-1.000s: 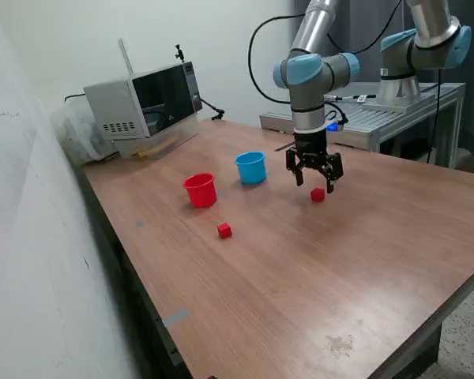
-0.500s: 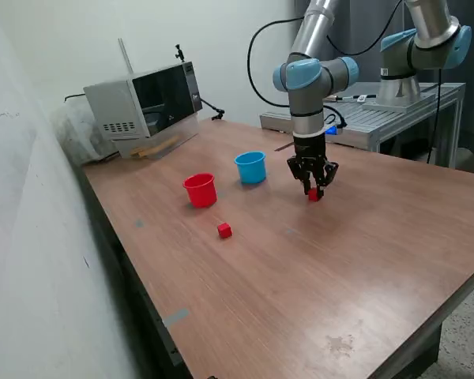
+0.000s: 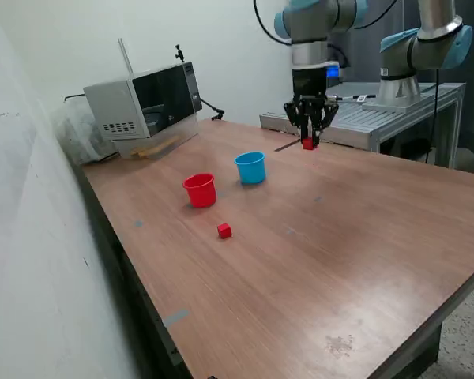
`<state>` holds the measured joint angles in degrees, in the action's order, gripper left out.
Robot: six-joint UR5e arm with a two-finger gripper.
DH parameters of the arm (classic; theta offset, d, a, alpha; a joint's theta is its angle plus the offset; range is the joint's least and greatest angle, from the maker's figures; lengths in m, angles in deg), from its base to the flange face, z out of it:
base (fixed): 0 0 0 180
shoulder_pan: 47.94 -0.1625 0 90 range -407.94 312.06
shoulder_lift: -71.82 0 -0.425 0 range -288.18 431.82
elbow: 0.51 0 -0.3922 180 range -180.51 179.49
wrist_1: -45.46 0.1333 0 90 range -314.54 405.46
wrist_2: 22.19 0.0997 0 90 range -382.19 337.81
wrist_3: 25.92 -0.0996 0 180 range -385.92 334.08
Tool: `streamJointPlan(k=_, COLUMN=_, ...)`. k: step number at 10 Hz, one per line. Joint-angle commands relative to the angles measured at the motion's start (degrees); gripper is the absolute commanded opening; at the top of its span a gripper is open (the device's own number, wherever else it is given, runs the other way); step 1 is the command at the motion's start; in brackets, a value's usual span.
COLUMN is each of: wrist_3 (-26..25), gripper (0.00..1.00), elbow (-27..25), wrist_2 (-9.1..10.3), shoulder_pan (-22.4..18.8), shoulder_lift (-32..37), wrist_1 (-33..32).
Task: Place red objects in the red bin, and blue objects in the blue bin.
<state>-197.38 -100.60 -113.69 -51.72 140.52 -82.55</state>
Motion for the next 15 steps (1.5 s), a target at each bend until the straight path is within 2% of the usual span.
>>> streamJointPlan(k=1, wrist_3=0.07, gripper=0.00, elbow=0.33, wrist_2=0.00, shoulder_pan=-0.09, shoulder_lift=5.83, wrist_1=4.51)
streamJointPlan(k=3, wrist_3=-0.02, gripper=0.00, elbow=5.83, wrist_2=0.18, shoulder_pan=1.14, shoulder_lift=1.82, wrist_1=4.34)
streamJointPlan(k=6, wrist_3=-0.02, gripper=0.00, elbow=19.62, wrist_2=0.00, shoulder_pan=9.12, shoulder_lift=-9.34, wrist_1=4.25)
streamJointPlan(k=8, wrist_3=0.07, gripper=0.00, elbow=26.14, wrist_2=0.00, shoulder_pan=13.08, shoulder_lift=-17.07, wrist_1=3.73)
streamJointPlan(k=11, wrist_3=0.07, gripper=0.00, elbow=31.52, wrist_2=0.00, shoulder_pan=14.50, shoulder_lift=-23.34, wrist_1=2.85)
streamJointPlan(k=15, wrist_3=0.07, gripper=0.00, elbow=33.73, wrist_2=0.00, shoulder_pan=16.96, shoulder_lift=-26.42, wrist_1=1.53)
